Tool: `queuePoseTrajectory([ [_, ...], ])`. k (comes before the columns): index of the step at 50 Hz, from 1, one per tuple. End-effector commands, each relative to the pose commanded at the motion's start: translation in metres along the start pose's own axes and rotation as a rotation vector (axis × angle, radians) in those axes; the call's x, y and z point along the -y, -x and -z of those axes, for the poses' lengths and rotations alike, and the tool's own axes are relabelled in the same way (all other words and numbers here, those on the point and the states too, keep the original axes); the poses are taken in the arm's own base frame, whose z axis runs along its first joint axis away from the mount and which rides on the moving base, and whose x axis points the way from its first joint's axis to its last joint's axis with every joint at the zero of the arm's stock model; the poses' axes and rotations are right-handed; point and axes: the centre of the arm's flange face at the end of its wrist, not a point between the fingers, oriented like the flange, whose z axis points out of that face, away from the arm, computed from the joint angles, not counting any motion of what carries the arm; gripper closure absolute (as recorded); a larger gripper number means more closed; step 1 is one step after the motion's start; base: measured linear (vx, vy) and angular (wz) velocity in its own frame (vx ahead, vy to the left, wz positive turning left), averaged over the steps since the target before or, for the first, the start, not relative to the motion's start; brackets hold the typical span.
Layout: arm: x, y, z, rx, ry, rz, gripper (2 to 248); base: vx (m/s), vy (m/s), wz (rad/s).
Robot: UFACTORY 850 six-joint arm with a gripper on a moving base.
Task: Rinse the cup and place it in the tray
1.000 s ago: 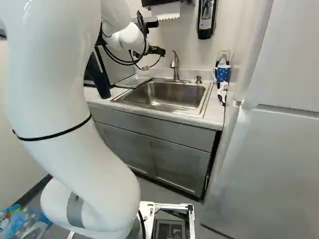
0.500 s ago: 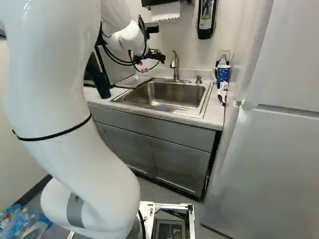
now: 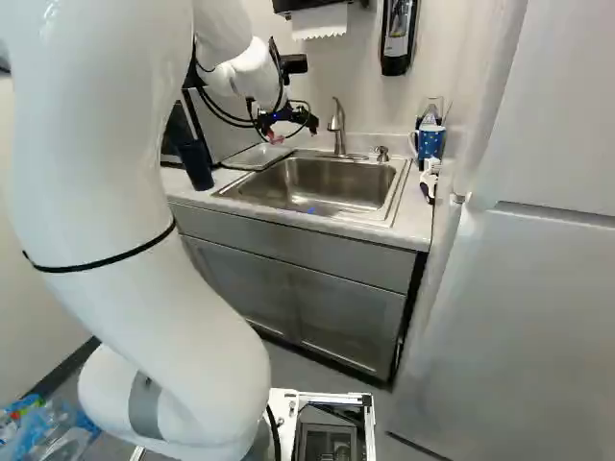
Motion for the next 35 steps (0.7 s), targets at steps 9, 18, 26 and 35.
queuePoseTrajectory([
  [9,-0.002,0.007,0.003,0.054,0.003,-0.003,3,0.000,0.000,0.000],
  [18,-0.008,0.013,0.005,0.109,0.010,-0.009,3,0.000,0.000,0.000],
  [26,-0.014,0.019,0.008,0.157,0.019,-0.018,3,0.000,0.000,0.000],
  [35,-0.023,0.026,0.011,0.207,0.030,-0.030,3,0.000,0.000,0.000],
])
